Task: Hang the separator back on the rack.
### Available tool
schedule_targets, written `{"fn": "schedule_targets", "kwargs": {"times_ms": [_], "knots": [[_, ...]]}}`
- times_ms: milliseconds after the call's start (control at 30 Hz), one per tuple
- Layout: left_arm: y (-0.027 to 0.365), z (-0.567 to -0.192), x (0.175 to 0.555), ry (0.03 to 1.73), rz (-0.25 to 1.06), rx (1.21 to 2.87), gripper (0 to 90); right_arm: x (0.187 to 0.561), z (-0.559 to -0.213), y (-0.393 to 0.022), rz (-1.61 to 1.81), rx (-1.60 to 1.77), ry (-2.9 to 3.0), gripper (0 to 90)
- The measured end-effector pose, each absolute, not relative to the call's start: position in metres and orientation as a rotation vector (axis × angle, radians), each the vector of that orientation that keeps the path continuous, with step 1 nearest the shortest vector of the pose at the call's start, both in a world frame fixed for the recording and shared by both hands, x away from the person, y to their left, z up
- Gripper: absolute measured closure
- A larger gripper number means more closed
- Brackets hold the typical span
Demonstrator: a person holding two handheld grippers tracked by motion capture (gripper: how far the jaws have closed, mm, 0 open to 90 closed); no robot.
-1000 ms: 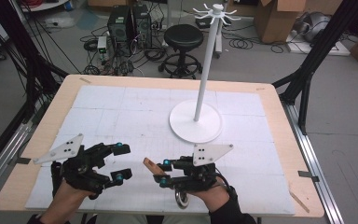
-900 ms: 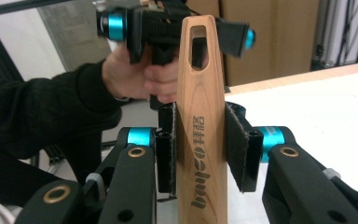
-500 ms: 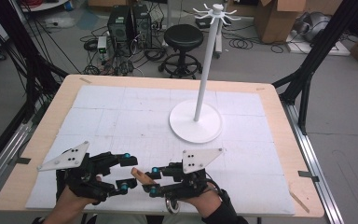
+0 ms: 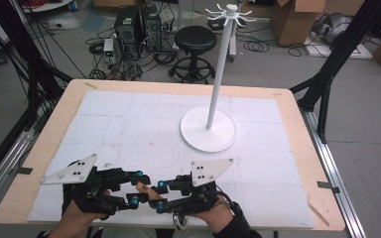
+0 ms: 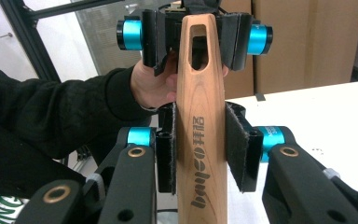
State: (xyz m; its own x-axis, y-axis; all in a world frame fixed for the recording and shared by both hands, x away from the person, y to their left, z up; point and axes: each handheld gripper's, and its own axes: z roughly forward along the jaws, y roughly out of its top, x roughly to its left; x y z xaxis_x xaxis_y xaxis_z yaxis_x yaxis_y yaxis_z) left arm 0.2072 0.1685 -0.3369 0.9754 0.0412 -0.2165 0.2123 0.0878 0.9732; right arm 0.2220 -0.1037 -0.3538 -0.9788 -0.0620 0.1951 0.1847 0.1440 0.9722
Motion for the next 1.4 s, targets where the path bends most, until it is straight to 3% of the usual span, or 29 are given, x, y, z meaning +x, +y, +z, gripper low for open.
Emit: {"fn": "schedule_targets", "kwargs": {"times_ms": [433,800,867,933,1033,1400], "knots": [[0.168,-0.342,0.207,0.209,-0.119,1.470,68.3,0.222,-0.354,-0.104,-1.949,-0.117,-2.200,67.2],[0.166,-0.335,0.202,0.252,-0.057,1.479,70.1,0.224,-0.353,-0.105,-1.956,-0.139,-2.175,66.6],[0.165,-0.329,0.199,0.271,-0.020,1.487,70.3,0.225,-0.353,-0.106,-1.973,-0.166,-2.168,60.7],[0.164,-0.323,0.196,0.288,0.020,1.507,70.4,0.226,-0.352,-0.107,-1.986,-0.227,-2.194,48.0],[0.163,-0.313,0.190,0.316,0.084,1.553,70.9,0.225,-0.351,-0.110,-2.014,-0.275,-2.232,38.9],[0.161,-0.295,0.190,0.419,0.243,1.565,71.2,0.220,-0.347,-0.113,-2.037,-0.298,-2.283,29.5]]}}
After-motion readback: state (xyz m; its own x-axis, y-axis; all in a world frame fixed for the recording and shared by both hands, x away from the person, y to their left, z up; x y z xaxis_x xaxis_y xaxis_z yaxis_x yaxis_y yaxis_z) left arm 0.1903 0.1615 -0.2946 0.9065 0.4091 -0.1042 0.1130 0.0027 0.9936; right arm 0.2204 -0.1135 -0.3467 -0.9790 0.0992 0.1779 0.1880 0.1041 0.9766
